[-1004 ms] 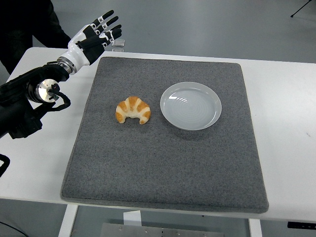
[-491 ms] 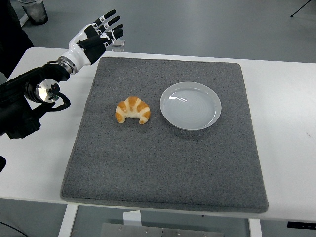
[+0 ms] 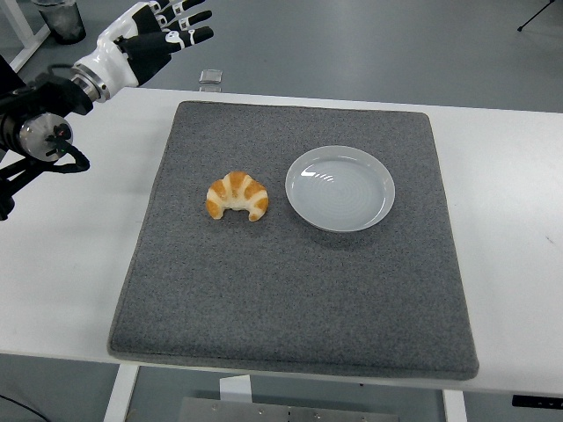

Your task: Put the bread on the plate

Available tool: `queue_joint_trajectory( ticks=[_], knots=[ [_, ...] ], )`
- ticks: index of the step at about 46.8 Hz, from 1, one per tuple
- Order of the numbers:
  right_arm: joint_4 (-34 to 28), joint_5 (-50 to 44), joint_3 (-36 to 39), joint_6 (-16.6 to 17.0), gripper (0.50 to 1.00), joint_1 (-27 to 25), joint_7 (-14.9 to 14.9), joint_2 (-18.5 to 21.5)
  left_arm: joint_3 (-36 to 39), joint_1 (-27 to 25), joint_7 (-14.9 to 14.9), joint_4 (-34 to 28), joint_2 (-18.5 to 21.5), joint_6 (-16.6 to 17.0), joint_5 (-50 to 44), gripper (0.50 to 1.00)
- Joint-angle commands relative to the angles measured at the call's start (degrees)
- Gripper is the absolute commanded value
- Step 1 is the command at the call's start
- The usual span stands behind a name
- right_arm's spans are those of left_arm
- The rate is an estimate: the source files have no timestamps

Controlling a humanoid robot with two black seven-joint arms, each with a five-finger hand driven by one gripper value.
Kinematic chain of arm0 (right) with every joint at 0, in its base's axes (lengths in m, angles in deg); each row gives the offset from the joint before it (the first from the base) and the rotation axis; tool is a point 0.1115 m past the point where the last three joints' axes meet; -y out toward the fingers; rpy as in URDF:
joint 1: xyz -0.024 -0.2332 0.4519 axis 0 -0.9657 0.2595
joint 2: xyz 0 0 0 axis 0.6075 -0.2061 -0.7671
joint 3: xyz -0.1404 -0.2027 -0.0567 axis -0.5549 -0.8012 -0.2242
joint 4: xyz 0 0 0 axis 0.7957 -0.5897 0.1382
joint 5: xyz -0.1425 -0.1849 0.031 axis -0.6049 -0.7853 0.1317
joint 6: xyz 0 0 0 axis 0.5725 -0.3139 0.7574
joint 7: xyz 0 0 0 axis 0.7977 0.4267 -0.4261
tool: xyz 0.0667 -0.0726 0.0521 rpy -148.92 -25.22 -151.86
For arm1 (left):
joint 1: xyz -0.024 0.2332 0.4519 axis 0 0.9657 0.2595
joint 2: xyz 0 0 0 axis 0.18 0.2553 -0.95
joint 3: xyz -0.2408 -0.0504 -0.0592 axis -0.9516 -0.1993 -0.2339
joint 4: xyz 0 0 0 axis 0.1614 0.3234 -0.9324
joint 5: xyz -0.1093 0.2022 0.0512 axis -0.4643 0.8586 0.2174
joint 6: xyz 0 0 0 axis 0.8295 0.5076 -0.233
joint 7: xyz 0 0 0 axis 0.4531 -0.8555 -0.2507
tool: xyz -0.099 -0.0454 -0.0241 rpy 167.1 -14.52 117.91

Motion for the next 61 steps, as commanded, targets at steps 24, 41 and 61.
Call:
queue_joint_trajectory(
  ticks=[24,41,61],
  knots=[
    [0.19,0.0,0.0,0.08,0.952,0.0,0.01,0.0,8.88,-2.96,-0.04,-14.05,11.7,0.68,45.67,0.994],
    [0.1,0.0,0.0,-0.01,0.954,0.0,0.01,0.0,8.7,6.35,0.14,-13.36,6.61,8.06,58.42,0.994],
    [0.1,0.0,0.0,-0.01,0.954,0.0,0.01,0.0,8.7,8.73,1.1,-2.72,-3.59,12.63,58.68,0.992]
  ],
)
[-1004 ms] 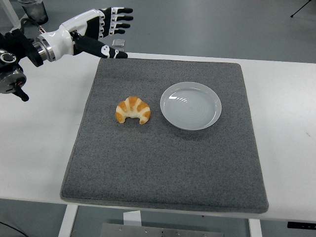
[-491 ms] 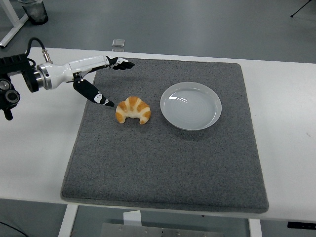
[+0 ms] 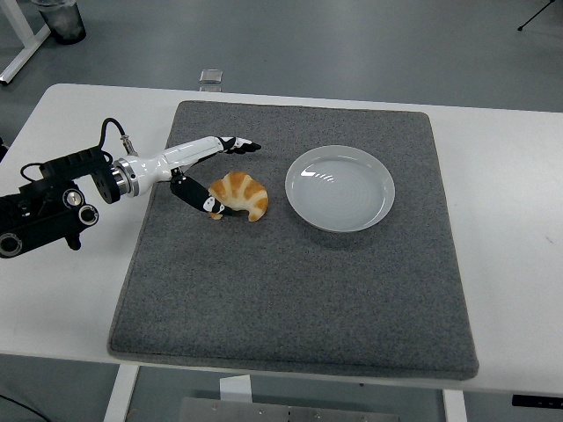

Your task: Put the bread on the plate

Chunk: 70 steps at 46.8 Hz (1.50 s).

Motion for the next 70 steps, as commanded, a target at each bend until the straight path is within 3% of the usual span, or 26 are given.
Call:
queue_joint_trajectory(
  ticks=[1,22,41,46,70],
  knots=[
    [0.0,0.0,0.0,0.0,0.952,0.0,0.01,0.0,-0.06,0.05,0.28,1.63,-1.52,1.35,0.0,0.992],
    [0.0,0.0,0.0,-0.09,0.952,0.0,0.01,0.0,0.03,1.98,0.9,6.03,-6.35,2.76,-0.09,0.986],
    [0.0,0.0,0.0,-0.09,0.952,0.0,0.01,0.0,0.03,2.77,1.34,7.43,-6.53,2.93,0.0,0.932],
    [0.0,0.0,0.0,-0.09,0.952,0.0,0.01,0.0,0.03,2.86,1.34,7.43,-6.53,2.93,0.0,0.881],
    [0.0,0.0,0.0,-0.09,0.952,0.0,0.01,0.0,0.03,2.16,1.34,7.08,-6.44,2.93,0.0,0.5]
  ],
)
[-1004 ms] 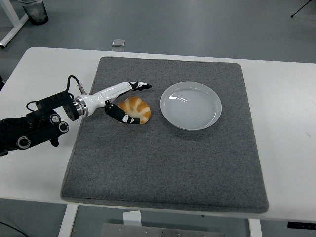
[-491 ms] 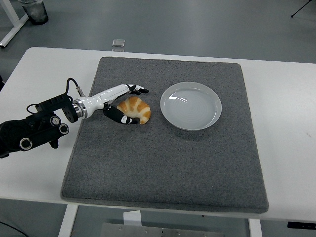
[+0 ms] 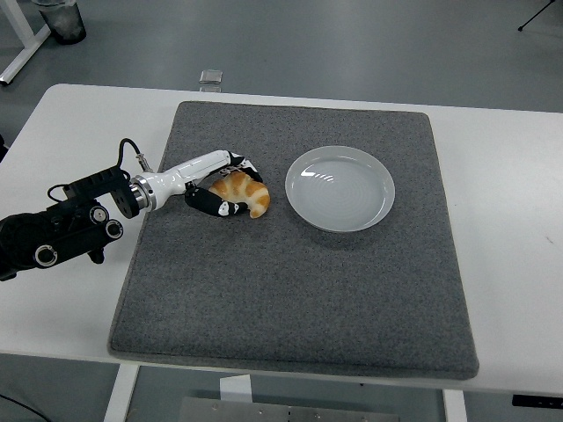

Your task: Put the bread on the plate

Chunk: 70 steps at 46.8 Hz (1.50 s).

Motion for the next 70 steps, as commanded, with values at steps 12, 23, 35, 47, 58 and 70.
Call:
queue_joint_trajectory(
  ticks=[12,23,35,47,58,70],
  knots=[
    [0.0,0.0,0.0,0.0,0.952,0.0,0.09,0.0,-0.44,-1.31,-0.02,0.07,0.88,0.12,-0.93,0.5],
    [0.0,0.0,0.0,0.0,0.952,0.0,0.09,0.0,-1.05,-1.31,-0.02,0.07,1.32,0.21,-1.28,0.5],
    [0.0,0.0,0.0,-0.08,0.952,0.0,0.09,0.0,-3.42,-1.22,-0.02,-0.01,7.37,1.26,-4.18,0.5],
    [0.0,0.0,0.0,0.0,0.952,0.09,0.09,0.0,-3.52,-7.89,-0.2,-0.01,15.9,0.83,-4.97,0.5],
    [0.0,0.0,0.0,0.0,0.952,0.18,0.09,0.0,-2.99,-20.55,-0.38,-0.89,18.28,-5.76,-4.0,0.5],
    [0.0,0.0,0.0,0.0,0.952,0.17,0.09,0.0,-1.06,-29.87,-0.82,-3.97,11.96,-10.42,-3.56,0.5]
  ],
)
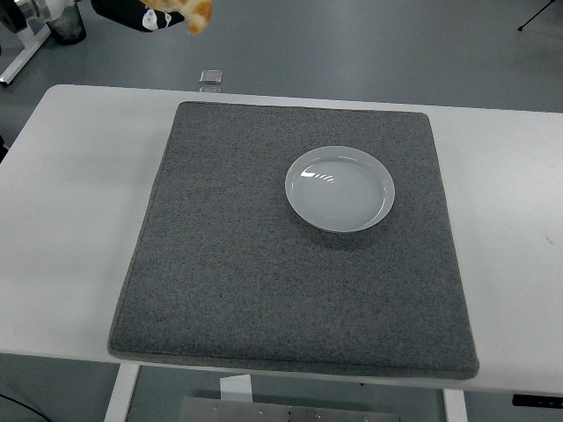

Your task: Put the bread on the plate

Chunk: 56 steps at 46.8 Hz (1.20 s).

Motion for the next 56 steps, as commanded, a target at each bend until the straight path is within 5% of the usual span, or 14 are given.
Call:
queue_joint_trajectory(
  ticks=[1,17,44,56],
  knots=[
    [0.0,0.0,0.0,0.0,0.952,0.06,-0.01,0.0,2.38,-1.9,-0.11,0.28,-5.14,0.0,0.14,0.5],
    [0.0,0.0,0.0,0.0,0.952,-0.11,-0.01,0.0,11.79,-2.96,-0.47,4.14,-22.82,7.65,0.41,0.5],
    [0.0,0.0,0.0,-0.09,0.952,-0.29,-0.01,0.0,14.96,8.81,0.5,19.79,-38.9,15.91,6.03,0.5],
    [0.0,0.0,0.0,-0.09,0.952,-0.38,-0.01,0.0,15.05,12.68,0.5,22.43,-40.67,16.79,6.03,0.5]
  ],
)
